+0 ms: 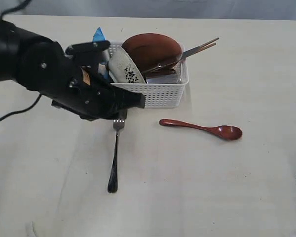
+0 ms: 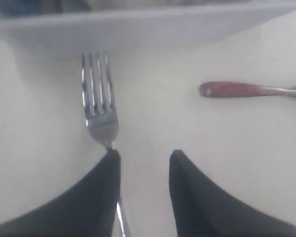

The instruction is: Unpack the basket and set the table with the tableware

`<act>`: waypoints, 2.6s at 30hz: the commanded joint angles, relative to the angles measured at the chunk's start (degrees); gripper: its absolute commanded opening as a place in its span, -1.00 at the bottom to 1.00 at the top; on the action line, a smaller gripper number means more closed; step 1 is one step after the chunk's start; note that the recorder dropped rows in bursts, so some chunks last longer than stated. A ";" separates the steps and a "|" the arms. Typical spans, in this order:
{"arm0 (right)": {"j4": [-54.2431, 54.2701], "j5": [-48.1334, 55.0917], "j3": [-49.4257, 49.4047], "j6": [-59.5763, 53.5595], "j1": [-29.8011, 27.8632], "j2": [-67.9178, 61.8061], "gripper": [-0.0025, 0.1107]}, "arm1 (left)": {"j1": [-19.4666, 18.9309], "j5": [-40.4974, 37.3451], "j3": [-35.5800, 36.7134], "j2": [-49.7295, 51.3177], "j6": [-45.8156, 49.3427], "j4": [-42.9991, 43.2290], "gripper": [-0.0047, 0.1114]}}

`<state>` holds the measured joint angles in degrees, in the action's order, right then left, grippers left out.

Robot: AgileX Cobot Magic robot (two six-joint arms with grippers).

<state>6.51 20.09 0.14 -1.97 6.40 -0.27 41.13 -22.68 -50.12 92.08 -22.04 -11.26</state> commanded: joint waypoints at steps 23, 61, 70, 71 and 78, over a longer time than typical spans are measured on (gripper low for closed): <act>-0.38 -0.49 -0.14 -0.01 -0.16 0.27 -0.96 | 0.12 3.13 16.82 -64.56 1.55 24.65 -0.92; -0.38 -0.49 -0.14 -0.01 -0.16 0.27 -0.96 | -16.17 13.33 38.31 -85.12 11.85 17.48 -0.92; -0.38 -0.49 -0.14 -0.01 -0.16 0.27 -0.96 | -31.27 16.38 44.20 -91.02 14.89 11.98 -0.92; -0.38 -0.49 -0.14 -0.01 -0.16 0.27 -0.96 | -32.12 16.38 44.77 -92.08 14.89 11.98 -0.92; -0.38 -0.49 -0.14 -0.01 -0.16 0.27 -0.96 | -33.20 16.01 48.09 -92.08 15.01 11.98 -0.92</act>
<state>6.51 20.09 0.14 -1.97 6.40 -0.27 8.09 -6.86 -3.50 0.29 -7.46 1.17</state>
